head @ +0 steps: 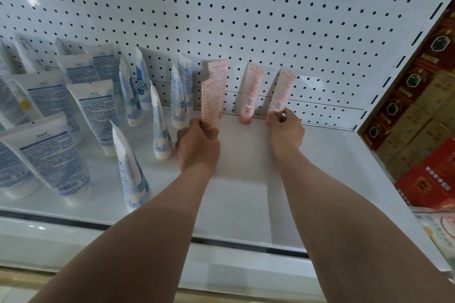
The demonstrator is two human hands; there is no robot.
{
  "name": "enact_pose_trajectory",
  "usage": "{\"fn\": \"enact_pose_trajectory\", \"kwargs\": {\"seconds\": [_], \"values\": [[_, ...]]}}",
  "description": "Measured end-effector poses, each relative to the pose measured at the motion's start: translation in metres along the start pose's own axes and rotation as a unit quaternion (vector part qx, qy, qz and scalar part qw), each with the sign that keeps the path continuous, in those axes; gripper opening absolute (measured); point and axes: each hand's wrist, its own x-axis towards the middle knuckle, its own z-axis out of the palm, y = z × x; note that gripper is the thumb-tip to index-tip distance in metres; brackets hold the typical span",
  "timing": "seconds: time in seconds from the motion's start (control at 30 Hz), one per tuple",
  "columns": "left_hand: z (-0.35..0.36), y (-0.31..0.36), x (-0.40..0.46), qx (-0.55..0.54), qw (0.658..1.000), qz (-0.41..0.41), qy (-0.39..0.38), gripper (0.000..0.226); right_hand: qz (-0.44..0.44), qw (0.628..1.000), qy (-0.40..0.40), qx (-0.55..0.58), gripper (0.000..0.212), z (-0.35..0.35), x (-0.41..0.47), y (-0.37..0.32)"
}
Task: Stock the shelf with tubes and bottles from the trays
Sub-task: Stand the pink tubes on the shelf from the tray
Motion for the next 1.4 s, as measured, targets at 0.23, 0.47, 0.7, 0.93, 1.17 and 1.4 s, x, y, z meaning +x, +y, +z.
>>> {"fn": "enact_pose_trajectory", "kwargs": {"seconds": [0.23, 0.47, 0.7, 0.93, 1.17, 1.4], "values": [[0.000, 0.001, 0.000, -0.004, 1.000, -0.003, 0.001, 0.030, 0.004, 1.000, 0.012, 0.009, 0.017, 0.000, 0.000, 0.000], [0.000, 0.000, -0.001, -0.001, 1.000, -0.005, 0.001, 0.032, 0.005, 1.000, 0.025, 0.017, 0.016, 0.002, -0.001, 0.000], [0.001, 0.000, 0.000, 0.002, 1.000, -0.004, 0.002, 0.031, 0.013, 0.999, 0.027, 0.016, 0.017, 0.002, -0.001, -0.001], [0.000, 0.001, 0.000, 0.005, 1.000, -0.001, 0.005, 0.031, 0.016, 1.000, 0.022, 0.013, 0.021, 0.001, -0.002, -0.003], [-0.002, 0.006, -0.004, 0.007, 1.000, -0.013, 0.008, 0.030, 0.042, 0.999, 0.013, 0.009, 0.043, -0.004, -0.005, -0.010], [-0.008, 0.011, -0.008, 0.004, 1.000, -0.005, -0.002, 0.045, 0.066, 0.996, 0.020, 0.062, 0.088, -0.010, -0.015, -0.014]]}}
